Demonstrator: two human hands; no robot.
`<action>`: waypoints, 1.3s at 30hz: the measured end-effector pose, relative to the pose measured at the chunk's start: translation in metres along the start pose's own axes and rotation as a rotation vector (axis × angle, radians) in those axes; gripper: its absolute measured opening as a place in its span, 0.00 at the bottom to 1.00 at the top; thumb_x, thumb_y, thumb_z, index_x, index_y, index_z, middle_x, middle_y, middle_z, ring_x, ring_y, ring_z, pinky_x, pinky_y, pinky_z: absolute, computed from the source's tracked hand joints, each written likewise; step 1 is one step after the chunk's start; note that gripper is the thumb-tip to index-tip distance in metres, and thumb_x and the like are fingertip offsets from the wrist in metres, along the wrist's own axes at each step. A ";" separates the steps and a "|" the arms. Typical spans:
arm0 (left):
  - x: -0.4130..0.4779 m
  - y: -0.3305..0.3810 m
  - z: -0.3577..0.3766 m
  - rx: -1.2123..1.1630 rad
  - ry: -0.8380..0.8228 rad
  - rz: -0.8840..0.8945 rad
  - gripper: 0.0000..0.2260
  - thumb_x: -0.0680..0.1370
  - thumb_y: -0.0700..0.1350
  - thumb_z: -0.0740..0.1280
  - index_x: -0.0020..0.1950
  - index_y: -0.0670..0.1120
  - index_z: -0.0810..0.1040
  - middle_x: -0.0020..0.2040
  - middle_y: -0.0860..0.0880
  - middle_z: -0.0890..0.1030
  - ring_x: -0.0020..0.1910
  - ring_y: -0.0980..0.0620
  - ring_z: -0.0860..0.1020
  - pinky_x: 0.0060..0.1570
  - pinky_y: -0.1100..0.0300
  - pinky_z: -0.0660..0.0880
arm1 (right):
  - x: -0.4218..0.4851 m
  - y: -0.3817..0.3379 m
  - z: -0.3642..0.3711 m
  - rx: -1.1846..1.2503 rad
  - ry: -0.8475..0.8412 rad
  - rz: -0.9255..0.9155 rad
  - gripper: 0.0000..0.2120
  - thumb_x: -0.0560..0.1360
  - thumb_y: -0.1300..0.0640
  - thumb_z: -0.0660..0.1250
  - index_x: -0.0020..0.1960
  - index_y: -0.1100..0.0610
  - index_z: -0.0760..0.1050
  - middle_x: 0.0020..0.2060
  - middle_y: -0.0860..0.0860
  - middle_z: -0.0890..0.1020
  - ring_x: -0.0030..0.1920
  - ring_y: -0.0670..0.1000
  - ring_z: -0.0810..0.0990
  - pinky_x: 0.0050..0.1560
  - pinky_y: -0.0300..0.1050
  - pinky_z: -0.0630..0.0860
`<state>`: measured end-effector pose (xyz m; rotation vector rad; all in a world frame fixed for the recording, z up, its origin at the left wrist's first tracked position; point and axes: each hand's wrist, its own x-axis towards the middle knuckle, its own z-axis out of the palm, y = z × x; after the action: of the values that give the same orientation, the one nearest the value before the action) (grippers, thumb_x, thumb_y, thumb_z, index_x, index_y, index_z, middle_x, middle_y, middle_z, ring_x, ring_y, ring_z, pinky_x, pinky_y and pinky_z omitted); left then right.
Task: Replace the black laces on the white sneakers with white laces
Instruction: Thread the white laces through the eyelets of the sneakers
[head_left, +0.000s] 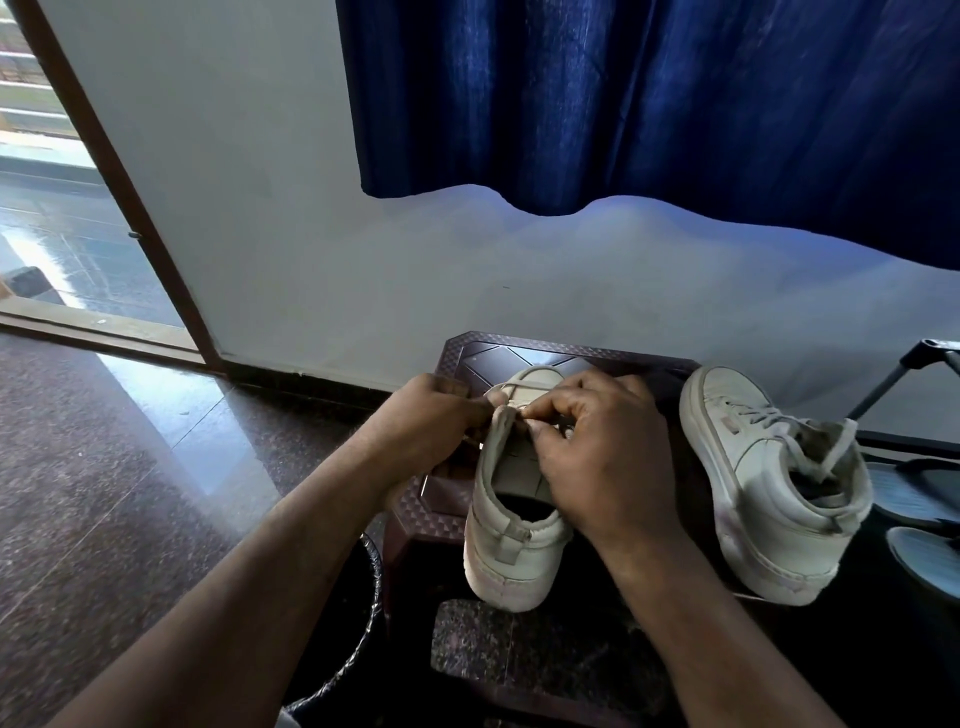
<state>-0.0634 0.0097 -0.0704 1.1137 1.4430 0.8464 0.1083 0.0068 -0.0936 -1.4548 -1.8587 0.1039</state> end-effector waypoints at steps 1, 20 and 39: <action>0.002 -0.001 0.002 0.001 0.009 -0.006 0.17 0.79 0.48 0.74 0.55 0.33 0.81 0.49 0.37 0.85 0.44 0.41 0.82 0.56 0.40 0.80 | 0.000 0.000 0.000 -0.008 -0.003 0.011 0.05 0.69 0.53 0.77 0.44 0.47 0.86 0.45 0.42 0.82 0.51 0.55 0.76 0.50 0.57 0.79; 0.008 -0.013 -0.026 0.477 0.096 0.262 0.02 0.79 0.46 0.73 0.48 0.49 0.82 0.37 0.54 0.82 0.34 0.55 0.76 0.38 0.59 0.73 | -0.001 -0.003 -0.004 -0.076 -0.031 0.094 0.03 0.70 0.51 0.74 0.44 0.45 0.84 0.46 0.42 0.83 0.53 0.53 0.74 0.51 0.55 0.78; 0.014 -0.015 -0.042 0.916 0.214 0.157 0.12 0.65 0.51 0.59 0.40 0.55 0.81 0.35 0.54 0.83 0.42 0.49 0.83 0.46 0.54 0.81 | -0.001 0.006 -0.005 0.219 0.143 0.109 0.03 0.71 0.53 0.73 0.44 0.51 0.85 0.38 0.42 0.85 0.44 0.50 0.82 0.48 0.51 0.80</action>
<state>-0.1073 0.0209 -0.0816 1.8672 2.0194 0.3877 0.1164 0.0066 -0.0938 -1.3740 -1.6000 0.2427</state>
